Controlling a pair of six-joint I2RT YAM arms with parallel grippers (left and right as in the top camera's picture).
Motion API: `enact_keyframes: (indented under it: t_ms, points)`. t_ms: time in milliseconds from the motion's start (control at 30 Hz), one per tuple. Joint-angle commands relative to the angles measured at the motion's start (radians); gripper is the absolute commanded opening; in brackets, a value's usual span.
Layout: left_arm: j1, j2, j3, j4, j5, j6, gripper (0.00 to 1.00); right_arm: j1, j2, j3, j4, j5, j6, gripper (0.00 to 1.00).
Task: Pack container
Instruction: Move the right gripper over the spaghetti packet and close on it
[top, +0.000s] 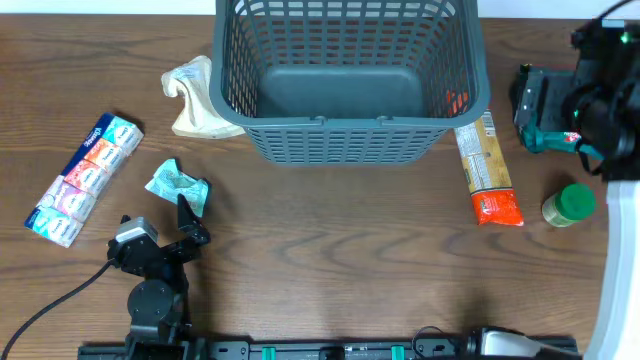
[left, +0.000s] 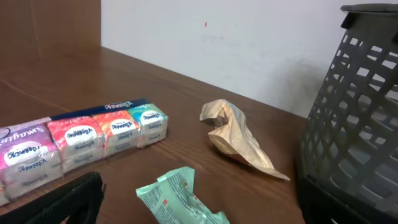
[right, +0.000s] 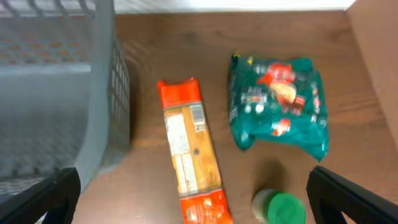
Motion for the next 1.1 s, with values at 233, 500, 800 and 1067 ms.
enact_keyframes:
  t_ms: [233,500,800,1067]
  points:
    - [0.006,-0.006,-0.029,-0.014,-0.006,-0.01,0.98,-0.032,0.104,0.02,-0.057,0.014,-0.232,0.99]
    - [0.006,-0.006,-0.029,-0.014,-0.006,-0.01,0.99,-0.053,0.291,0.02,-0.108,-0.014,-0.242,0.99]
    - [0.006,-0.006,-0.029,-0.014,-0.006,-0.009,0.99,-0.055,0.465,0.02,-0.043,-0.039,-0.214,0.99]
    - [0.006,-0.006,-0.029,-0.015,-0.006,-0.01,0.99,-0.055,0.571,0.011,0.015,-0.047,-0.148,0.98]
